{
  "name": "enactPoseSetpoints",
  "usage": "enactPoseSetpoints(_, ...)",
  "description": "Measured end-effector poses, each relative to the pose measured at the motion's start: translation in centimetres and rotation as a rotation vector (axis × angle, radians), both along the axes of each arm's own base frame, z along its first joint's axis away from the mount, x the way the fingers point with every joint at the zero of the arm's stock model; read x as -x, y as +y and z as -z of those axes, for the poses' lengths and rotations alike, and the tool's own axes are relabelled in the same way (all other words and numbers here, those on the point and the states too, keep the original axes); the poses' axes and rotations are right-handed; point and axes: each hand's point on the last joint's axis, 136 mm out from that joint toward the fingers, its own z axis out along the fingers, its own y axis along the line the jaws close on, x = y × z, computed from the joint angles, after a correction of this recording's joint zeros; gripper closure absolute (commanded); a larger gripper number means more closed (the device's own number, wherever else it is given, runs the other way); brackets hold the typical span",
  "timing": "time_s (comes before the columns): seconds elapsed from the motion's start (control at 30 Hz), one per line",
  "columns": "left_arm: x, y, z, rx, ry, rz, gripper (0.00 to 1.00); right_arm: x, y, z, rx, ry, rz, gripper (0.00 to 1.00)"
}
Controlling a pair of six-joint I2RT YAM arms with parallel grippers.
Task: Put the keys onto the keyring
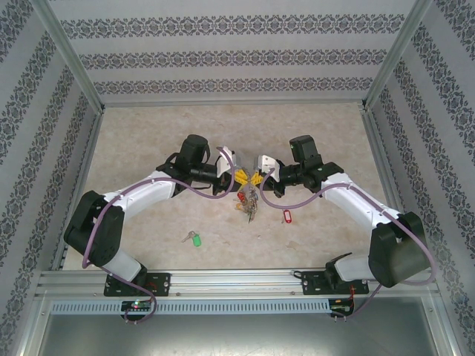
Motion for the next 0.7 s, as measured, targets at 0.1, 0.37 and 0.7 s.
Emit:
enactPoseSetpoints(0.1, 0.1, 0.1, 0.4, -0.016, 0.001, 0.002, 0.78, 0.1, 0.2, -0.2, 0.003, -0.002, -0.006, 1.0)
enactPoseSetpoints(0.37, 0.1, -0.6, 1.0, -0.037, 0.006, 0.012, 0.78, 0.2, 0.2, -0.2, 0.013, 0.005, -0.004, 1.0)
enactPoseSetpoints(0.7, 0.0, -0.6, 1.1, -0.042, 0.006, 0.009, 0.9, 0.2, 0.1, -0.2, 0.017, 0.011, -0.003, 1.0)
